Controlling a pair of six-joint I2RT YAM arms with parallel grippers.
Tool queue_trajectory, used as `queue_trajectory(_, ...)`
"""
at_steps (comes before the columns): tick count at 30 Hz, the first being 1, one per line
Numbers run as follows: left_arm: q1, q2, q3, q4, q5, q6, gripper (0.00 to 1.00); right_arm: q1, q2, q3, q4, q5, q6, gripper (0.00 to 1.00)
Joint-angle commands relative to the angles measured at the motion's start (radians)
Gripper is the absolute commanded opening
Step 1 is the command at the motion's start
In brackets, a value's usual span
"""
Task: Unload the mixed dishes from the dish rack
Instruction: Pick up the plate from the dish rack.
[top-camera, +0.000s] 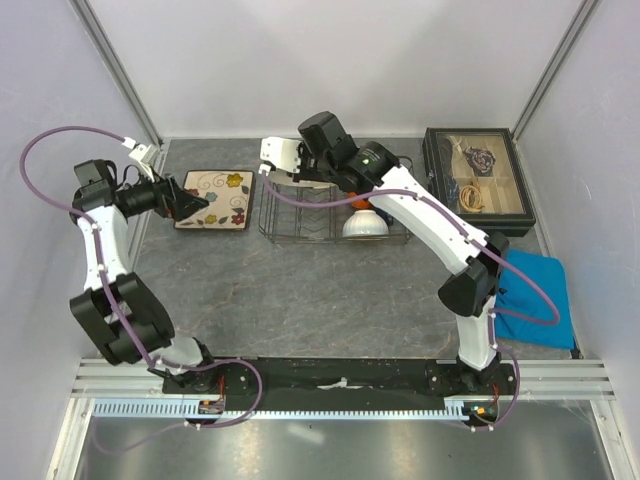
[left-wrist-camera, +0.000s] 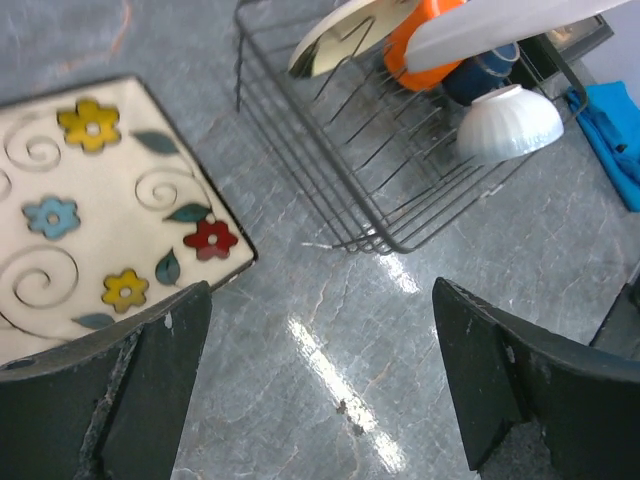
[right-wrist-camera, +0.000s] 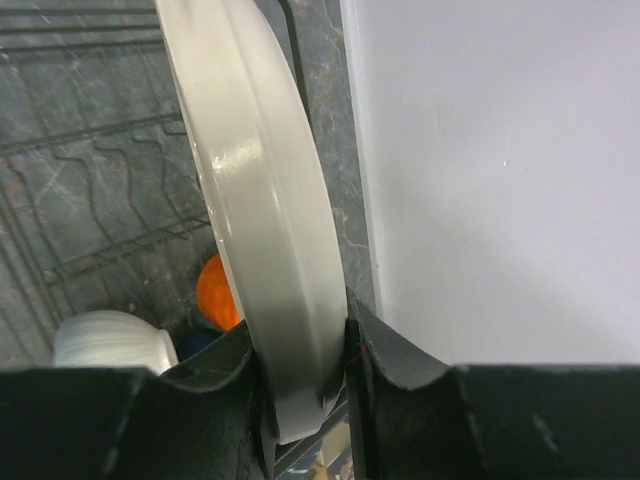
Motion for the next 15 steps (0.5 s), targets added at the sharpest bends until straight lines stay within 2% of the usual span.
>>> queue_trajectory(1, -0.028, -0.149, -0.027, -0.003, 0.091, 0.128, 0.99, 0.029, -0.158, 0.01, 0.086, -0.038, 0.092, 0.0)
queue_trajectory(8, -0.145, -0.355, -0.116, 0.035, 0.131, 0.226, 0.99, 0.039, -0.226, -0.018, -0.002, -0.178, 0.218, 0.0)
queue_trajectory(15, -0.206, -0.508, -0.237, 0.218, 0.188, 0.135, 0.99, 0.039, -0.296, -0.1, -0.007, -0.325, 0.321, 0.0)
